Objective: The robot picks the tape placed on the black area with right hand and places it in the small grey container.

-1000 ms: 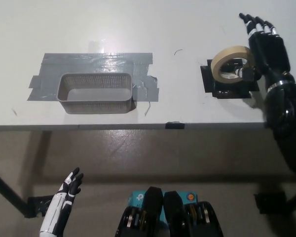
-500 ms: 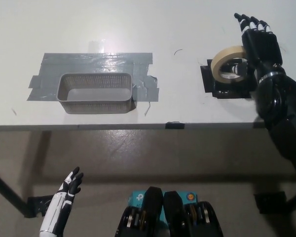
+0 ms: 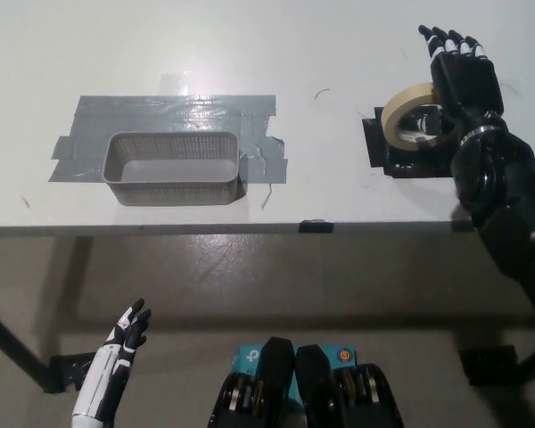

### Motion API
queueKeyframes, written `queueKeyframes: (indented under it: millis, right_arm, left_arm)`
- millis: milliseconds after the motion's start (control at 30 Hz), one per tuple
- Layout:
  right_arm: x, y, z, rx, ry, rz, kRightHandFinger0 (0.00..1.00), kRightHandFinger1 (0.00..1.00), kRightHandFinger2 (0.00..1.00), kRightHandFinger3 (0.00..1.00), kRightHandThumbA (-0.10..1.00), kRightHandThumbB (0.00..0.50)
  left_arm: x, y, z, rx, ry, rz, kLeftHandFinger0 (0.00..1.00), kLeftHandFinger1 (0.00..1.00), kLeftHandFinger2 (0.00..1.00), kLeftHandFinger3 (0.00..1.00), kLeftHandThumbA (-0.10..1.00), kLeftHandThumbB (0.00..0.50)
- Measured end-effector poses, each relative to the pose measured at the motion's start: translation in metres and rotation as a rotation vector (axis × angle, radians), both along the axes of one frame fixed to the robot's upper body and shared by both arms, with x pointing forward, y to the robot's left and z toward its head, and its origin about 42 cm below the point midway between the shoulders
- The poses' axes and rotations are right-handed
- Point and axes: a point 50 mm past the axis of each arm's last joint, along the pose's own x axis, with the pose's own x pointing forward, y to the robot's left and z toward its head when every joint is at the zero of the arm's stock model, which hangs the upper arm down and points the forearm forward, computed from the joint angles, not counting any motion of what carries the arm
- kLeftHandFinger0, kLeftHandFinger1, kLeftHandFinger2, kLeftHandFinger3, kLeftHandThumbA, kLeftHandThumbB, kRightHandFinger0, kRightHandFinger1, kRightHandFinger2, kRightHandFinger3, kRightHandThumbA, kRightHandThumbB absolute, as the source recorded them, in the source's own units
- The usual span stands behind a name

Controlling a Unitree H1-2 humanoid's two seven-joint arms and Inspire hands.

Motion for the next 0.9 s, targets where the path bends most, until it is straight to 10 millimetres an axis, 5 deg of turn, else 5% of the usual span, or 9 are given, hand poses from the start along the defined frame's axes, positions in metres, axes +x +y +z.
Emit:
queueKeyframes:
  millis: [167, 267, 300, 367, 433, 500, 600, 733, 900]
  right_arm:
    - [0.006, -0.003, -0.005, -0.050, 0.027, -0.021, 1.00, 1.00, 1.00, 1.00, 0.82, 0.413]
    - [0.011, -0.005, -0.004, -0.085, 0.021, -0.037, 0.97, 0.93, 0.95, 1.00, 0.32, 0.354]
    - [0.013, -0.006, -0.004, -0.107, 0.022, -0.040, 0.69, 0.73, 0.77, 0.85, 0.24, 0.333]
    - [0.015, -0.006, -0.005, -0.139, 0.011, -0.041, 0.01, 0.01, 0.18, 0.29, -0.09, 0.293]
    - [0.014, -0.007, -0.009, -0.152, -0.006, -0.035, 0.00, 0.08, 0.36, 0.35, -0.10, 0.214]
    - [0.012, -0.005, -0.015, -0.157, -0.020, -0.026, 0.00, 0.29, 0.70, 0.76, -0.10, 0.218]
    - [0.010, -0.004, -0.021, -0.150, -0.045, -0.005, 0.00, 0.30, 0.65, 0.45, -0.10, 0.210]
    - [0.009, -0.002, -0.021, -0.131, -0.096, 0.027, 0.00, 0.41, 0.78, 0.81, -0.10, 0.190]
    - [0.007, 0.001, -0.016, -0.088, -0.183, 0.076, 0.00, 0.38, 0.74, 0.89, -0.10, 0.182]
  left_arm:
    - [0.000, 0.000, 0.000, 0.000, -0.001, 0.000, 1.00, 1.00, 1.00, 1.00, 1.00, 0.056]
    - [0.001, 0.000, 0.001, 0.000, -0.003, -0.001, 1.00, 1.00, 1.00, 1.00, 1.00, 0.060]
    - [0.001, 0.000, 0.001, 0.001, -0.004, -0.001, 1.00, 1.00, 1.00, 1.00, 1.00, 0.060]
    - [0.001, 0.000, 0.001, 0.001, -0.004, -0.001, 1.00, 1.00, 1.00, 1.00, 1.00, 0.061]
    - [0.001, 0.000, 0.001, 0.000, -0.003, -0.001, 1.00, 1.00, 1.00, 1.00, 1.00, 0.061]
    - [0.001, 0.000, 0.000, 0.000, -0.001, 0.000, 1.00, 1.00, 1.00, 1.00, 1.00, 0.069]
    - [0.002, 0.000, 0.001, 0.000, -0.001, 0.000, 1.00, 1.00, 1.00, 1.00, 1.00, 0.064]
    - [0.002, 0.000, 0.001, 0.001, 0.000, 0.000, 1.00, 1.00, 1.00, 1.00, 1.00, 0.064]
    - [0.002, 0.000, 0.001, 0.000, 0.000, 0.000, 1.00, 1.00, 1.00, 1.00, 1.00, 0.060]
